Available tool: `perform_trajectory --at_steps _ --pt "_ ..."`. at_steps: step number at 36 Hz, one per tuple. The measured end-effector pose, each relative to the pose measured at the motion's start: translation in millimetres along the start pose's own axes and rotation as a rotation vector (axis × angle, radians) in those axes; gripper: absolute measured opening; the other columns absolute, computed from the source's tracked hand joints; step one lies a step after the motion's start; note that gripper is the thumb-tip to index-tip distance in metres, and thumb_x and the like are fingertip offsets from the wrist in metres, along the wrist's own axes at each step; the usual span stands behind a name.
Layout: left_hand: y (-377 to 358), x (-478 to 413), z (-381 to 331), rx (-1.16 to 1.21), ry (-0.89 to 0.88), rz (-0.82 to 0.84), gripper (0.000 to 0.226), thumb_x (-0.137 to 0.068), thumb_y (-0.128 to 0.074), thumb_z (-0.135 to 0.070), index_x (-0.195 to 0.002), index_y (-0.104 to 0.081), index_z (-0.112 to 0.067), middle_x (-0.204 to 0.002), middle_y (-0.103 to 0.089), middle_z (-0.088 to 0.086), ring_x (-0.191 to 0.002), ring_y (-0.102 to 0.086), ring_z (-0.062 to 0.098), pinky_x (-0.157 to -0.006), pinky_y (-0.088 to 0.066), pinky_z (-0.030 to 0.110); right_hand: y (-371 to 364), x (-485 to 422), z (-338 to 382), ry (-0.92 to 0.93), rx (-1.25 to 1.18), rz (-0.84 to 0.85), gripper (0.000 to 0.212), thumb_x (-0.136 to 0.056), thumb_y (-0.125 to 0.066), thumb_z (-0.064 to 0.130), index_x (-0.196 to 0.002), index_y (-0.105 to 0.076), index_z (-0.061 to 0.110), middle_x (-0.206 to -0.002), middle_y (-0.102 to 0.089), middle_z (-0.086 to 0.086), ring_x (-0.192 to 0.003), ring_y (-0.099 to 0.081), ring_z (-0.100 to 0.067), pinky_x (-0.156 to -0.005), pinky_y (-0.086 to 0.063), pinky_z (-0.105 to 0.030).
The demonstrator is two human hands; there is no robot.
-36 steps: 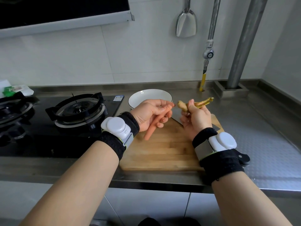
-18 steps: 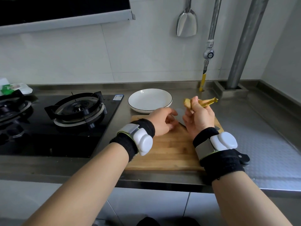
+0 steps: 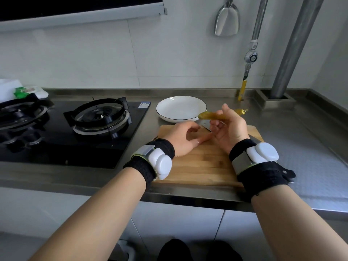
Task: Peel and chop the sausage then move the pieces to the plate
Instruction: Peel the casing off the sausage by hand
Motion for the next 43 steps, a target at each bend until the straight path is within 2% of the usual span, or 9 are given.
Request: perform_trajectory --at_steps 5,11,17,21,24,31,35,40,43 --pt "-1 9 13 -0.118 0.053 -0.108 0.055 -0.074 -0.064 -0.056 -0.123 -0.056 -0.033 -0.124 -0.063 -0.014 -0.120 -0.056 0.008 -0.105 -0.045 0.033 -7 2 0 0.045 0.175 -0.107 0.029 -0.102 -0.054 0.016 -0.075 -0.058 0.004 -0.072 -0.062 -0.010 -0.054 -0.053 -0.023 -0.051 -0.049 -0.030" --pt "1 13 5 -0.144 0.024 -0.207 0.043 -0.086 -0.061 -0.044 -0.125 -0.059 -0.025 -0.130 -0.059 -0.001 -0.128 -0.045 0.023 -0.107 -0.039 0.042 -16 4 4 0.027 0.330 -0.137 0.025 -0.101 -0.054 0.014 -0.079 -0.059 0.004 -0.073 -0.058 -0.011 -0.055 -0.057 -0.020 -0.054 -0.052 -0.030" --pt "10 19 -27 0.230 0.210 -0.279 0.049 -0.077 -0.044 -0.071 -0.056 -0.057 -0.029 -0.049 -0.048 -0.011 -0.067 -0.056 0.030 -0.069 -0.056 0.038 -26 19 4 0.023 0.353 -0.015 0.020 -0.098 -0.060 0.008 -0.078 -0.058 0.006 -0.071 -0.059 -0.013 -0.057 -0.059 -0.019 -0.054 -0.052 -0.027" --pt "19 25 -38 0.505 0.300 -0.258 0.014 -0.083 -0.073 -0.027 -0.074 -0.071 -0.016 -0.070 -0.067 0.000 -0.064 -0.064 0.015 -0.047 -0.048 0.017 -31 31 1 -0.033 0.438 0.061 0.017 -0.097 -0.062 0.010 -0.082 -0.059 0.004 -0.067 -0.059 -0.013 -0.049 -0.055 -0.018 -0.044 -0.047 -0.023" --pt "22 29 -42 0.740 0.404 -0.198 0.004 -0.085 -0.067 -0.001 -0.084 -0.066 -0.005 -0.077 -0.066 0.014 -0.061 -0.069 0.025 -0.055 -0.058 0.033 -29 32 1 -0.092 0.471 0.063 0.022 -0.096 -0.066 0.022 -0.091 -0.060 0.002 -0.070 -0.057 -0.013 -0.053 -0.048 -0.020 -0.042 -0.039 -0.023" --pt "25 31 -39 0.907 0.473 -0.282 0.022 -0.090 -0.047 0.012 -0.090 -0.063 -0.004 -0.087 -0.061 0.015 -0.068 -0.061 0.027 -0.067 -0.061 0.043 -26 23 16 -0.077 0.195 -0.278 0.029 -0.100 -0.052 0.032 -0.077 -0.045 0.015 -0.059 -0.036 -0.001 -0.043 -0.035 -0.015 -0.043 -0.033 -0.020" --pt "26 38 -44 1.157 0.480 -0.236 0.034 -0.088 -0.036 0.020 -0.089 -0.061 -0.004 -0.062 -0.070 0.009 -0.073 -0.063 0.029 -0.072 -0.060 0.044 -40 27 17 -0.071 0.132 -0.183 0.039 -0.102 -0.044 0.035 -0.068 -0.038 0.017 -0.061 -0.033 -0.001 -0.052 -0.032 -0.017 -0.051 -0.029 -0.025" --pt "19 41 -54 1.374 0.581 -0.211 0.030 -0.094 -0.033 0.016 -0.113 -0.053 0.003 -0.113 -0.062 0.025 -0.112 -0.060 0.044 -0.080 -0.057 0.056 -71 44 15 -0.013 0.433 -0.029 0.056 -0.103 -0.037 0.049 -0.074 -0.060 0.007 -0.071 -0.059 -0.007 -0.062 -0.056 -0.019 -0.063 -0.047 -0.029" --pt "14 41 -52 1.428 0.587 -0.185 0.032 -0.095 -0.037 0.011 -0.122 -0.053 0.008 -0.113 -0.062 0.026 -0.100 -0.065 0.041 -0.075 -0.059 0.054 -76 45 8 0.042 0.682 0.056 0.069 -0.101 -0.028 0.060 -0.082 -0.068 0.007 -0.084 -0.071 -0.009 -0.079 -0.067 -0.023 -0.083 -0.053 -0.035"
Point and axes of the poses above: each hand's wrist, its own x-axis away from the middle knuckle, its own y-axis out of the back of the hand, z = x × y, the point moved 1 cm from there along -x, towards the middle knuckle
